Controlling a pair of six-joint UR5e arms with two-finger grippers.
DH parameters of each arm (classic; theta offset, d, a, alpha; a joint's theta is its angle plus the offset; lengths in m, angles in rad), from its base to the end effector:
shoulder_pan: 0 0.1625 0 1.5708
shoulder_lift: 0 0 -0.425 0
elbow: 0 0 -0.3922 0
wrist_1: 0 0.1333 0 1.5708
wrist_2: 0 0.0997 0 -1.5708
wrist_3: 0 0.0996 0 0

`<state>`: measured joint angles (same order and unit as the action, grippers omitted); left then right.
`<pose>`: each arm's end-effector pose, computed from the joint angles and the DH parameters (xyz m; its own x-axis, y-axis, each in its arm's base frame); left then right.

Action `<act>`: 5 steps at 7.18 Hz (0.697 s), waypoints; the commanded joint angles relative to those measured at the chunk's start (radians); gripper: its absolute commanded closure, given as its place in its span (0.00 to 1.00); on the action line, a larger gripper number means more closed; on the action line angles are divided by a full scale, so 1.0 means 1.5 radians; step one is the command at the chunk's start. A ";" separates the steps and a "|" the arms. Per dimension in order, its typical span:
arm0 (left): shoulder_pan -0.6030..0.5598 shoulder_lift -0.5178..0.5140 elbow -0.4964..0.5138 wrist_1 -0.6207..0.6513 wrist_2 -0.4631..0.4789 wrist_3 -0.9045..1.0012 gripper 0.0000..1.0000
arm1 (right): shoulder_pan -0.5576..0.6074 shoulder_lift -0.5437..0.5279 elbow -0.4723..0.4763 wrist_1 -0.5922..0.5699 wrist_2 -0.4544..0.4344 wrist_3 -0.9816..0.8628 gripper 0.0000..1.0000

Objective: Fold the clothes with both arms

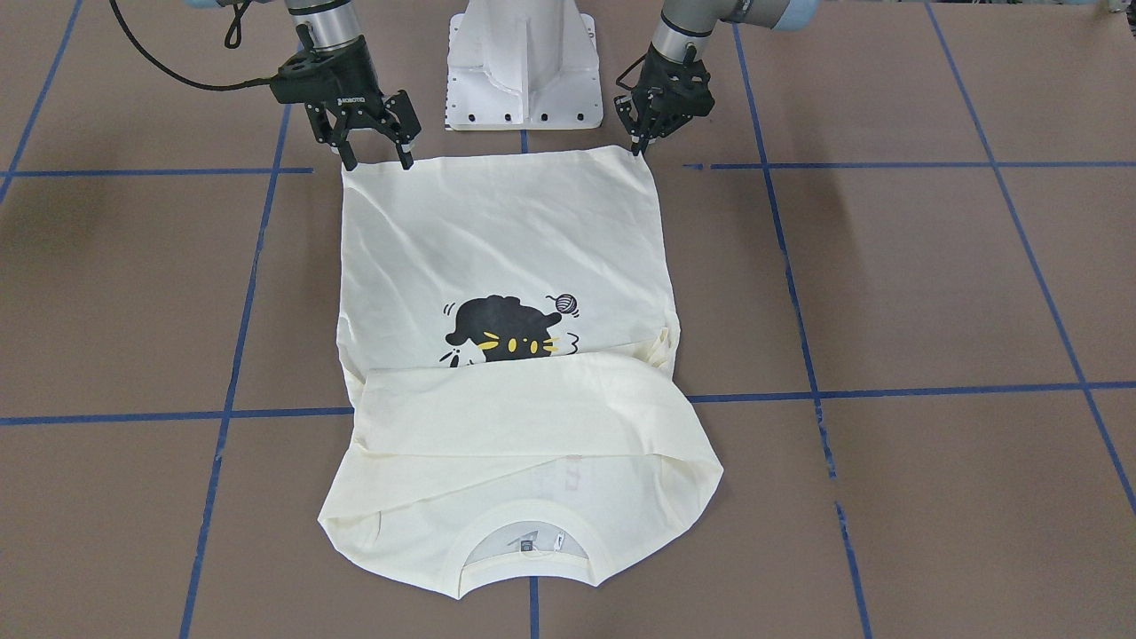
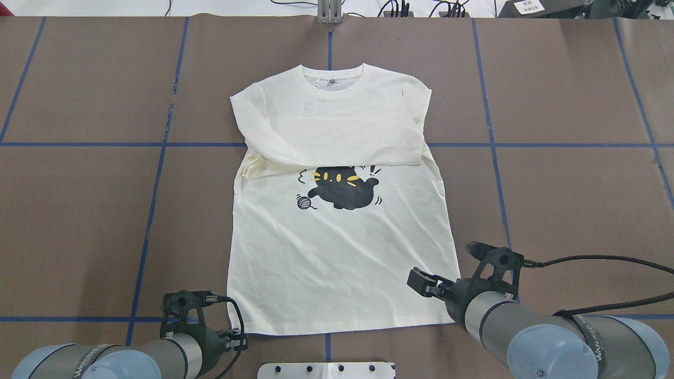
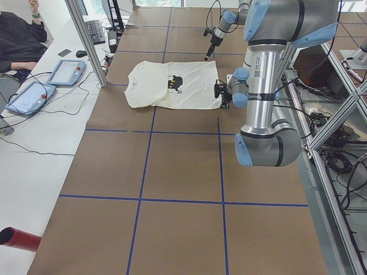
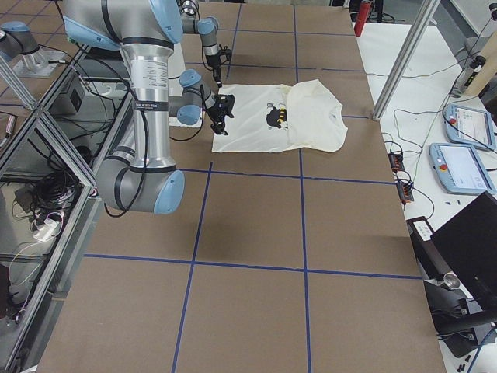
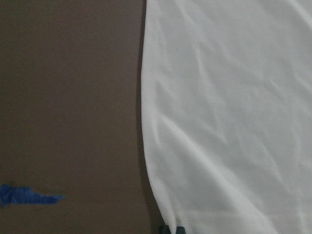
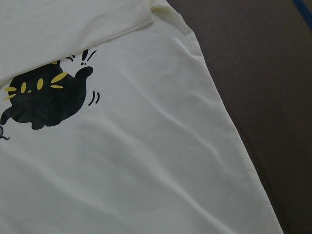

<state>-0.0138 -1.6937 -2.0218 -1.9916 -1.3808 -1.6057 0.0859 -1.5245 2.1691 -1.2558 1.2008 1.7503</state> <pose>0.5157 -0.1592 0.3410 0.5384 -0.0417 -0.8417 0.1908 0.9789 0.0736 -0.4502 -0.2087 0.3230 0.4956 0.2097 0.8428 -0.4711 0.8802 0.0580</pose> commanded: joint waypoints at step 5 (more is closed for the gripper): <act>-0.010 -0.004 -0.029 -0.001 -0.001 0.018 1.00 | -0.055 -0.019 -0.008 -0.075 -0.022 0.167 0.00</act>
<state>-0.0278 -1.6977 -2.0595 -1.9921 -1.3815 -1.5809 0.0272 -1.5403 2.1585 -1.3064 1.1717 1.9612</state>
